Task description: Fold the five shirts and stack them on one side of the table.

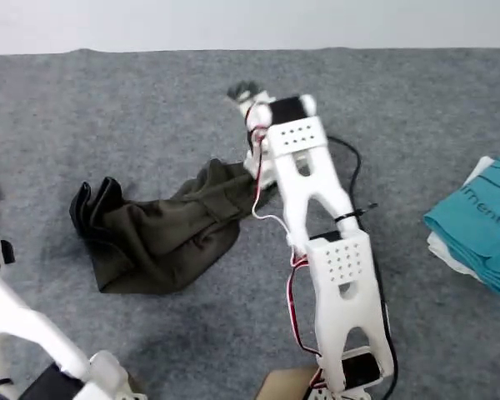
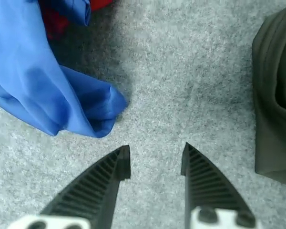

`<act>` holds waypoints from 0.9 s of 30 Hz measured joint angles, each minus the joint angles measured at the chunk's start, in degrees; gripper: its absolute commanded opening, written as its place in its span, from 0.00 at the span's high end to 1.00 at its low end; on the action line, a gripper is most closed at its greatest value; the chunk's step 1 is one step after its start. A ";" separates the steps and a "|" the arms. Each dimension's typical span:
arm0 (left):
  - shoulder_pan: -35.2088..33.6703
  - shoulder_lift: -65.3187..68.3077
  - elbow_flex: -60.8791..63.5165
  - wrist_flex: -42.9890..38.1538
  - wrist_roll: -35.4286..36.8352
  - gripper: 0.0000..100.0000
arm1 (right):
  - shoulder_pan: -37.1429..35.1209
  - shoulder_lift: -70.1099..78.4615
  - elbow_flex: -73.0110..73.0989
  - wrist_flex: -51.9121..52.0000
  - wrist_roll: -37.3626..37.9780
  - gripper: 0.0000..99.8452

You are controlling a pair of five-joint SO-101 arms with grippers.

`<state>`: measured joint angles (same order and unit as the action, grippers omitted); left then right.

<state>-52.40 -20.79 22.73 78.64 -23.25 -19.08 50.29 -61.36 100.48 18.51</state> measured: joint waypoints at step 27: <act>32.26 -0.88 -0.97 -10.02 8.79 0.81 | 10.64 -20.57 7.82 0.00 1.23 0.99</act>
<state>-20.13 -21.67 21.76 68.62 -14.46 -8.44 29.71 -53.54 100.48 19.74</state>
